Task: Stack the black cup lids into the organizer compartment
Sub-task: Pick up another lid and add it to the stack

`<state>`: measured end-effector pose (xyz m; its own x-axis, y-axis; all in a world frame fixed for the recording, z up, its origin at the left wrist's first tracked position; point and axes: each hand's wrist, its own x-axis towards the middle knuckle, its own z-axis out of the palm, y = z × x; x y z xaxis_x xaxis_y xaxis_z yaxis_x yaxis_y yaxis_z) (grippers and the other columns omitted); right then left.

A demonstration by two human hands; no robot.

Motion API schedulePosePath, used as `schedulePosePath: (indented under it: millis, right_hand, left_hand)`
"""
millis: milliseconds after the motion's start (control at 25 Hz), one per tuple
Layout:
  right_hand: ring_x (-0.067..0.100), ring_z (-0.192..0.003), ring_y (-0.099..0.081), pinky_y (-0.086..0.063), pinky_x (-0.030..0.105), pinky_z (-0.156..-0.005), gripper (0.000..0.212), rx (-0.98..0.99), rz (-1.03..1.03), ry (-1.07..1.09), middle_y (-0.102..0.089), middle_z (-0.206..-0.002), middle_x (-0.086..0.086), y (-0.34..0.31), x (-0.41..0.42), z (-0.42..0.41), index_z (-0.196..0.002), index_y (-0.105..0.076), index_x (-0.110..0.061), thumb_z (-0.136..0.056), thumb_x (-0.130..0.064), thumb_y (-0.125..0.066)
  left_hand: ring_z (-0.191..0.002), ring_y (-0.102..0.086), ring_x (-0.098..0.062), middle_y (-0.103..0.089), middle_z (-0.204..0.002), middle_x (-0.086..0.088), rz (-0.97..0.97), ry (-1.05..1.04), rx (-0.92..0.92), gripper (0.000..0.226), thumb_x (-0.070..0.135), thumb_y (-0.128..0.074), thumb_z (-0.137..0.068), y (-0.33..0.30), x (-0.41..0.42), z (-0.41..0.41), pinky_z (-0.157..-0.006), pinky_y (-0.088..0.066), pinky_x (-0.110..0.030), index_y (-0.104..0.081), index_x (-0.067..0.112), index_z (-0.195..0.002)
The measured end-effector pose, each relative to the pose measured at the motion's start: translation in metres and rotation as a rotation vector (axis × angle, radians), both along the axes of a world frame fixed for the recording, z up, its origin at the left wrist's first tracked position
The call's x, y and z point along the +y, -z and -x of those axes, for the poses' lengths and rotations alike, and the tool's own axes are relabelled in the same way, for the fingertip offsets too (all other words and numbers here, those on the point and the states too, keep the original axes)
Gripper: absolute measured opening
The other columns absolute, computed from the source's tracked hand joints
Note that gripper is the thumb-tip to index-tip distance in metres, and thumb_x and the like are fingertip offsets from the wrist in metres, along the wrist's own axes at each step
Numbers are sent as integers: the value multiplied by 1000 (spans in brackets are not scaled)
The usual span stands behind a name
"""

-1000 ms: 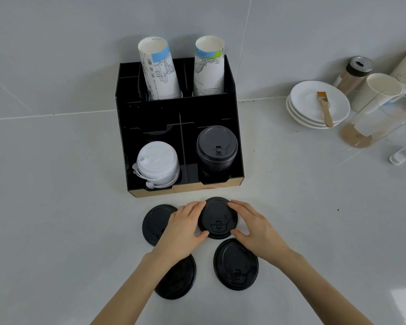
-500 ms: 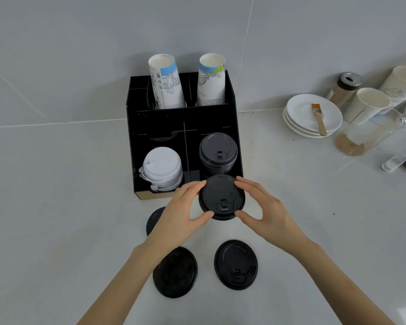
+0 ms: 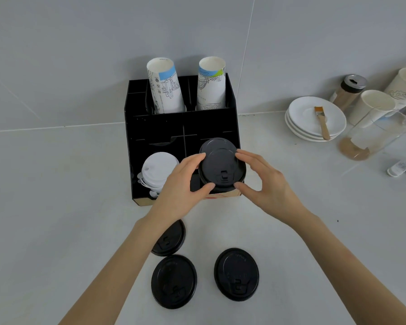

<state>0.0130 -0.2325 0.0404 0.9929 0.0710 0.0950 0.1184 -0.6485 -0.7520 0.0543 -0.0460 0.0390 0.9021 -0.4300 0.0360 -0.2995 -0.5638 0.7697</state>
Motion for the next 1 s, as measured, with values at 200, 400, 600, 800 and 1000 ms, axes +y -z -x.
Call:
schedulePosePath:
  millis: [200, 400, 600, 800, 1000]
  right_hand:
    - [-1, -116, -35, -15, -13, -87, 51, 10, 28, 18, -41, -140, -2, 0, -3, -27, -130, -39, -15, -83, -11, -60]
    - [13, -126, -40, -13, -15, -85, 51, 30, 85, 17, -40, -142, 4, 7, -6, -50, -130, -38, -12, -83, -11, -59]
    - [20, -129, -38, -16, -4, -93, 53, 72, 122, -5, -38, -143, 7, 19, -6, -57, -131, -36, -8, -83, -9, -58]
    - [19, -132, -35, -23, 16, -103, 53, 90, 144, 17, -34, -145, 6, 27, -2, -56, -133, -34, -9, -85, -10, -56]
    - [24, -133, -35, -33, 36, -111, 54, 98, 174, 28, -31, -148, 8, 27, 4, -57, -134, -31, -7, -85, -11, -54]
  left_hand:
    - [-127, -39, -21, -42, -139, -4, -38, -11, -21, 60, 21, -62, -81, 3, -5, -29, -107, -34, -37, -33, 17, -132]
    - [-127, -38, -24, -42, -139, -7, -71, -33, -6, 61, 20, -63, -80, 11, -11, -48, -107, -34, -40, -33, 15, -133]
    - [-127, -37, -26, -41, -140, -7, -115, -34, 26, 61, 20, -62, -81, 23, -14, -52, -105, -33, -38, -31, 14, -133]
    - [-128, -36, -27, -37, -143, -7, -130, -23, 57, 63, 19, -60, -82, 31, -16, -53, -107, -34, -39, -27, 14, -135]
    - [-131, -33, -26, -33, -146, -7, -155, -18, 68, 64, 21, -59, -83, 33, -16, -56, -109, -32, -39, -24, 15, -136]
